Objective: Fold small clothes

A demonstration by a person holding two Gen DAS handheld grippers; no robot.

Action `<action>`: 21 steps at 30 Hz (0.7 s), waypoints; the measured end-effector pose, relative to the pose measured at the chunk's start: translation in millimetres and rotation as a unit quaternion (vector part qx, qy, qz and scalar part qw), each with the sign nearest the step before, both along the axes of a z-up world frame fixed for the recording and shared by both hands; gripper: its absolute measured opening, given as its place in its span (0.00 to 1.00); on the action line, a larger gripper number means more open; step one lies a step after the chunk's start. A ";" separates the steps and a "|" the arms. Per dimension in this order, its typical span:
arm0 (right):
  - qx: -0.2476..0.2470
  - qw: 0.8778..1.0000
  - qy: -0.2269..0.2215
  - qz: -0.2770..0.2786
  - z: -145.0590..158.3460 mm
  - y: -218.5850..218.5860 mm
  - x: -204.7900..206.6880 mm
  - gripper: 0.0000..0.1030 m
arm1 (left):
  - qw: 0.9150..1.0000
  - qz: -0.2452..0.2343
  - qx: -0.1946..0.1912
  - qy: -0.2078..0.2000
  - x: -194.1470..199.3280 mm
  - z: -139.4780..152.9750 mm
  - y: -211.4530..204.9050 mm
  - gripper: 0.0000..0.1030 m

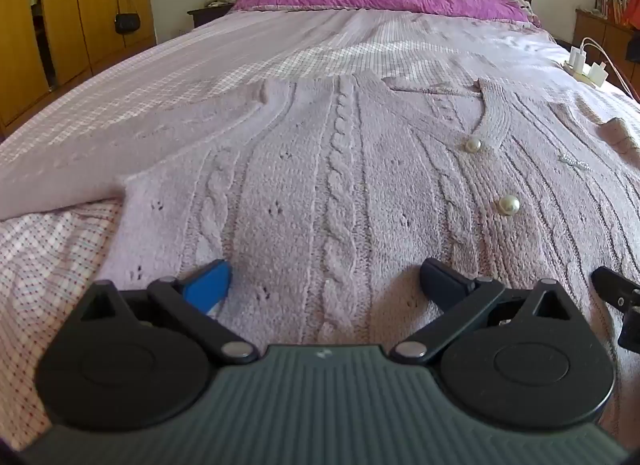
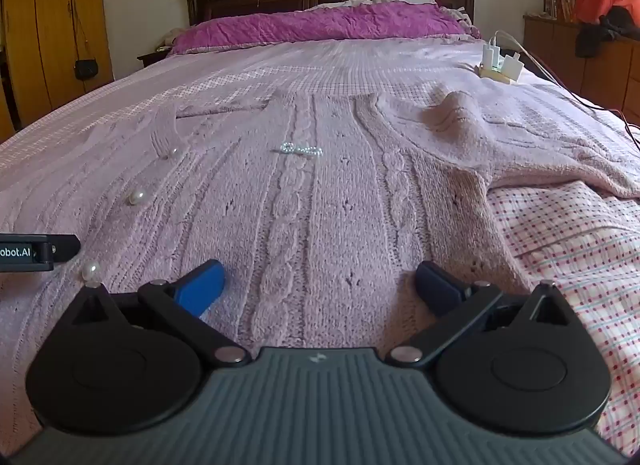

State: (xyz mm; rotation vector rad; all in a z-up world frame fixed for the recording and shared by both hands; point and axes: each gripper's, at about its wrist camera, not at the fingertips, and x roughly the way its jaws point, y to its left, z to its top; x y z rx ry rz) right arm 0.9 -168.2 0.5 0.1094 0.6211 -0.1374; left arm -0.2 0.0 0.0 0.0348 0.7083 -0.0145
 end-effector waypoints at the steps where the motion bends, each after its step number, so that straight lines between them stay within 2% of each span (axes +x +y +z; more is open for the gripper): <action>1: 0.001 1.000 -0.001 0.000 -0.2 0.2 -0.4 1.00 | 1.000 0.000 -0.001 0.001 0.0 0.0 0.0 1.00; 21: -0.002 1.000 -0.007 -0.001 -1.2 2.0 -1.2 1.00 | 1.000 0.000 0.001 -0.002 -0.9 -1.4 -3.0 1.00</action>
